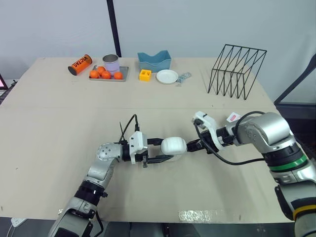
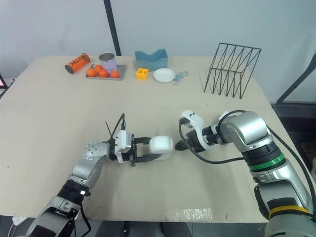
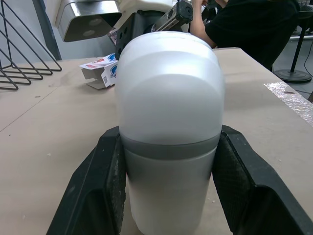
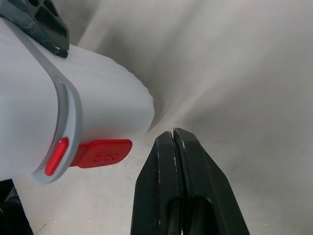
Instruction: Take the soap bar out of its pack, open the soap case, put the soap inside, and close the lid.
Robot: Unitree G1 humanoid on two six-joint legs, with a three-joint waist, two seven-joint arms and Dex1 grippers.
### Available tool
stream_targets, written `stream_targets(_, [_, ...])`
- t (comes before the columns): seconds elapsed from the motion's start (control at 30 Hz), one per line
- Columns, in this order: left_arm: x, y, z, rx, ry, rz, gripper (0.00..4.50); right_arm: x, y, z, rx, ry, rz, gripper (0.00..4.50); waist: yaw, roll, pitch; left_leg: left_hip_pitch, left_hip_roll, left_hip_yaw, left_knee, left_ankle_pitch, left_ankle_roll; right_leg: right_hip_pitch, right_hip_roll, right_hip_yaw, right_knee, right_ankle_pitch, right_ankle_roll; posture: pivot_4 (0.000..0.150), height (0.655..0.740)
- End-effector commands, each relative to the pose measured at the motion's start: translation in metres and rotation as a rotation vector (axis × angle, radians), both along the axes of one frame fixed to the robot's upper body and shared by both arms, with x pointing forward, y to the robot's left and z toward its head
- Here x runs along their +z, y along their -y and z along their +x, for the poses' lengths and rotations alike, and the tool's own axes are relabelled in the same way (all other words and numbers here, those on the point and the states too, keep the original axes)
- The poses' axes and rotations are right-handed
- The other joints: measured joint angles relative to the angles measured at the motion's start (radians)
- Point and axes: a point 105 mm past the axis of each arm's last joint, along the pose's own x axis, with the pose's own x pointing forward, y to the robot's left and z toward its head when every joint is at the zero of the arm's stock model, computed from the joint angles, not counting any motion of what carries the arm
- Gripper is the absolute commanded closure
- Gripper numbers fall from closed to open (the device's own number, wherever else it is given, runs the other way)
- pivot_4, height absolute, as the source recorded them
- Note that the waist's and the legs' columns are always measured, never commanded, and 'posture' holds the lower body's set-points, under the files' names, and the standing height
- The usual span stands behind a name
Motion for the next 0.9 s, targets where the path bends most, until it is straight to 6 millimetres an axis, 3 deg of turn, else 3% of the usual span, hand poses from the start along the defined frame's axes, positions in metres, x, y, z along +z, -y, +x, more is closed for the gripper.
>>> stream_targets(0.03, [0.011, -0.003, -0.001, -0.009, 0.051, -0.025, 2.59, 0.029, 0.014, 0.017, -0.065, 0.116, 0.006, 4.47, 0.0, 0.0, 0.0, 0.0, 0.0, 0.0, 0.0, 0.0, 0.0, 0.0, 0.0, 0.0, 0.0, 0.0, 0.0, 0.15, 0.74])
stream_targets(0.27, [0.012, -0.012, -0.001, 0.006, 0.031, -0.044, 2.59, 0.065, 0.016, 0.021, -0.087, 0.2, 0.06, 4.47, 0.0, 0.0, 0.0, 0.0, 0.0, 0.001, 0.0, 0.0, 0.0, 0.0, 0.0, 0.0, 0.0, 0.0, 0.0, 0.15, 0.74])
stream_targets(0.5, [0.011, -0.016, 0.001, 0.014, 0.027, -0.03, 2.59, 0.108, -0.021, -0.002, 0.014, 0.239, 0.221, 4.47, -0.002, 0.001, 0.001, 0.0, 0.001, 0.001, -0.001, 0.0, 0.001, 0.0, 0.0, 0.001, 0.0, 0.0, 0.0, 0.15, 0.74])
stream_targets(0.67, [0.011, -0.016, 0.003, 0.015, 0.033, -0.023, 2.59, 0.106, -0.045, -0.02, 0.123, 0.259, 0.25, 4.47, 0.0, 0.001, 0.001, 0.0, 0.0, 0.001, 0.0, 0.0, 0.001, 0.0, 0.0, 0.001, 0.0, 0.0, 0.0, 0.15, 0.74])
stream_targets(0.9, [0.012, -0.015, 0.004, 0.018, 0.039, -0.023, 2.59, 0.092, -0.051, -0.027, 0.133, 0.24, 0.241, 4.47, -0.001, 0.001, 0.001, 0.0, 0.0, 0.001, 0.0, 0.0, 0.001, 0.0, 0.0, 0.001, 0.0, 0.0, 0.0, 0.15, 0.74])
